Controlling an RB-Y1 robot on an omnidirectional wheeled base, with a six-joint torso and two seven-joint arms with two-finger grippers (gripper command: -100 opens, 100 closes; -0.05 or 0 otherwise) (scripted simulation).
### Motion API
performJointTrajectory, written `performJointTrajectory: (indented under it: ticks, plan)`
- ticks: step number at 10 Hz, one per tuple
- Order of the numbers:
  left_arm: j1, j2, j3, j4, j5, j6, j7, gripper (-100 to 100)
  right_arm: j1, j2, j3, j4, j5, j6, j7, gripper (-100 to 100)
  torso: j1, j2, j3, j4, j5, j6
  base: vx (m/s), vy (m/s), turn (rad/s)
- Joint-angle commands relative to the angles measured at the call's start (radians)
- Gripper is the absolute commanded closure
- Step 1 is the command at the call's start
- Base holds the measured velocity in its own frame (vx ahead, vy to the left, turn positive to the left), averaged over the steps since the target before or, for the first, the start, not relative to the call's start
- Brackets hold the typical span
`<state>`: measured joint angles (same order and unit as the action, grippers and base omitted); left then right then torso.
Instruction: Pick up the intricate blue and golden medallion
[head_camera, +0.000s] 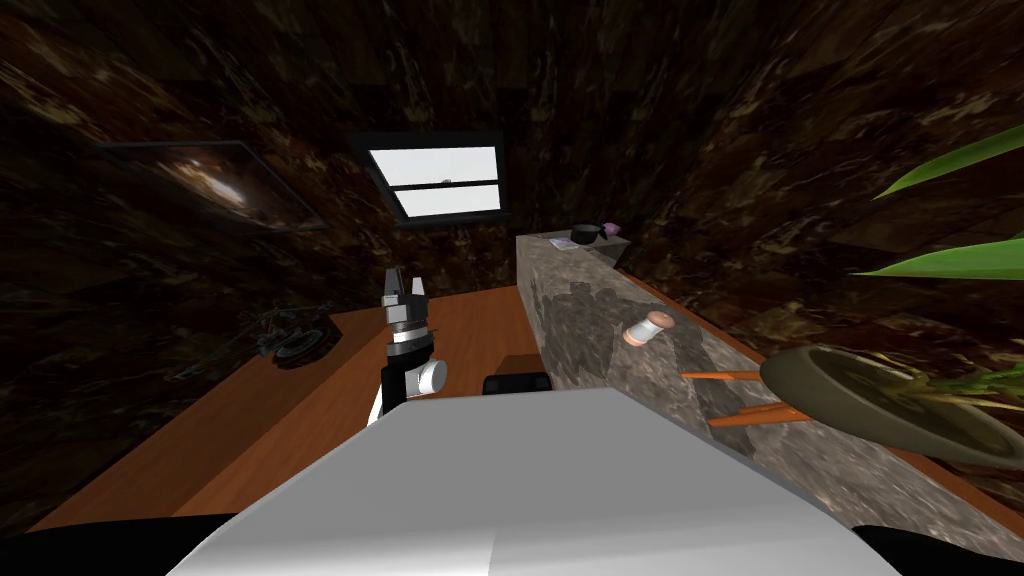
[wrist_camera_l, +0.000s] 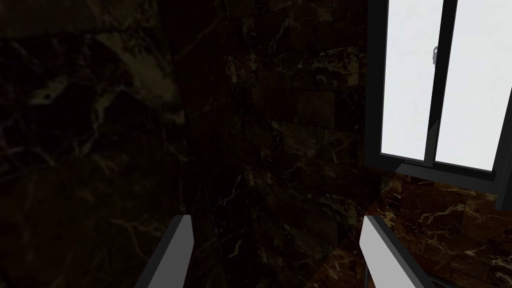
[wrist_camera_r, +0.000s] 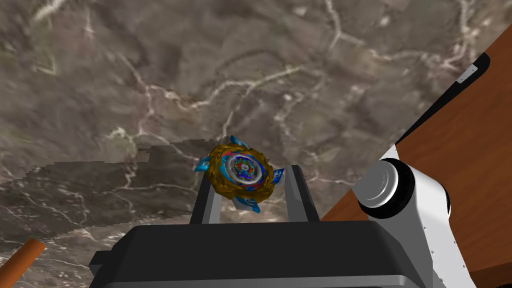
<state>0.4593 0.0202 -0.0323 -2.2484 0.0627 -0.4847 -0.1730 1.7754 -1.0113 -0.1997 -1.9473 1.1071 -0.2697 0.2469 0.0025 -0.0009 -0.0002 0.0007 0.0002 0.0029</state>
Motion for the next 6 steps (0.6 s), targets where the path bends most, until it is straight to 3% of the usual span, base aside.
performJointTrajectory:
  ticks: [1, 2, 5, 6]
  plan:
    - [0.0, 0.0, 0.0, 0.0, 0.0, 0.0, 0.0, 0, 0.0, 0.0, 0.0, 0.0, 0.0, 0.0, 0.0, 0, 0.0, 0.0, 0.0, 0.0, 0.0, 0.0, 0.0, 0.0, 0.0]
    - [0.0, 0.0, 0.0, 0.0, 0.0, 0.0, 0.0, 0, 0.031, 0.003, -0.018, -0.026, 0.003, 0.004, -0.002, 100, 0.0, 0.0, 0.0, 0.0, 0.0, 0.0, 0.004, -0.014, -0.057]
    - [0.0, 0.0, 0.0, 0.0, 0.0, 0.0, 0.0, 0, 0.097, 0.0, -0.059, -0.084, 0.01, 0.011, -0.011, 100, -0.001, 0.0, 0.0, 0.0, 0.0, 0.001, 0.007, -0.025, -0.047]
    - [0.0, 0.0, 0.0, 0.0, 0.0, 0.0, 0.0, 0, 0.084, 0.003, -0.051, -0.071, 0.008, 0.007, -0.006, 100, -0.001, 0.0, 0.0, 0.0, 0.0, 0.001, 0.004, -0.013, -0.004]
